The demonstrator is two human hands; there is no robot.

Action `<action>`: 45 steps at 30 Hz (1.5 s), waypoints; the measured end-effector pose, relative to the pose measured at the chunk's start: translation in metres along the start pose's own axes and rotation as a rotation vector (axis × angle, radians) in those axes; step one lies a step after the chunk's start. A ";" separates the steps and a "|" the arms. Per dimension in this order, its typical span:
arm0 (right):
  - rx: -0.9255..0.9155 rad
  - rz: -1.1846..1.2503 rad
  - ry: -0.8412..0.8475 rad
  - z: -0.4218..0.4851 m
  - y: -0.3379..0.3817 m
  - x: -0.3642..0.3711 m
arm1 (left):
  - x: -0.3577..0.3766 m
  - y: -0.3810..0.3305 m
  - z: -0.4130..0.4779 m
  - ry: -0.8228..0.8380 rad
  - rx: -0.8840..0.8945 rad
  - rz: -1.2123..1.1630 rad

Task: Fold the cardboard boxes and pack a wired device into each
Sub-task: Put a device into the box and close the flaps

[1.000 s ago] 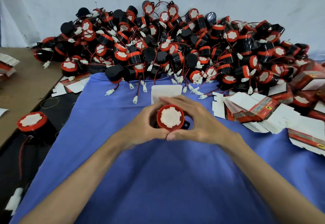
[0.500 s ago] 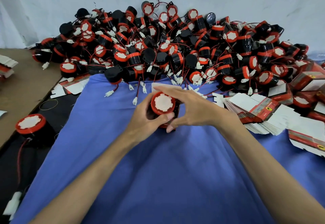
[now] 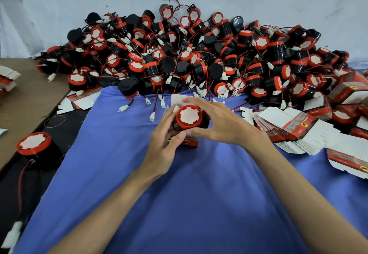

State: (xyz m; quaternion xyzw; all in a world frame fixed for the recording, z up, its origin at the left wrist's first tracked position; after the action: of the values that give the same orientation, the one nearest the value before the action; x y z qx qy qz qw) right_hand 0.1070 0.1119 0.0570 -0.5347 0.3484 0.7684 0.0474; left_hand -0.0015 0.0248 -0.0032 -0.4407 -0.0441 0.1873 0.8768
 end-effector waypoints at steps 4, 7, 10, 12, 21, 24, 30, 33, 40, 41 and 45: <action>-0.002 -0.056 0.024 0.000 0.001 0.001 | -0.001 0.000 -0.001 -0.011 0.051 0.047; 0.018 -0.077 0.042 0.001 0.004 0.001 | -0.002 0.000 -0.003 -0.007 0.071 0.100; -0.038 -0.125 0.011 0.000 0.011 0.002 | -0.006 0.000 -0.003 -0.014 0.116 0.183; -0.077 -0.183 -0.011 -0.001 0.015 0.004 | -0.007 -0.001 -0.003 -0.026 0.135 0.228; -0.170 -0.291 -0.074 -0.006 0.022 0.008 | -0.009 -0.007 -0.003 -0.048 0.174 0.369; -0.185 -0.294 -0.068 -0.006 0.023 0.008 | -0.009 -0.010 -0.004 -0.065 0.209 0.486; -0.153 -0.273 -0.074 -0.005 0.021 0.009 | -0.020 -0.016 0.003 -0.175 0.325 0.668; -0.116 -0.256 -0.055 -0.006 0.018 0.007 | -0.027 0.001 0.011 -0.077 0.132 0.443; -0.095 -0.165 0.059 -0.003 0.017 0.006 | -0.017 0.016 0.012 0.071 -0.097 -0.025; -0.100 -0.150 0.080 -0.003 0.018 0.006 | -0.017 0.016 0.012 0.091 -0.091 -0.019; -0.108 -0.124 0.140 -0.003 0.020 0.010 | -0.019 0.008 0.014 0.152 0.005 0.037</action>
State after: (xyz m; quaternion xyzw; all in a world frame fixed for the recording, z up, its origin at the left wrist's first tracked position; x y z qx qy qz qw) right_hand 0.0961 0.0922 0.0576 -0.6092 0.2753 0.7426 0.0414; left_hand -0.0251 0.0322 0.0005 -0.4524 0.0311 0.1695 0.8750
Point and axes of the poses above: each hand's wrist, its own z-axis towards the middle knuckle, its own x-axis out of the palm, y = z × x, the point moved 5 cm from there along z, towards the middle knuckle, and after that the axes turned 11 degrees about x, right-handed, at the moved point
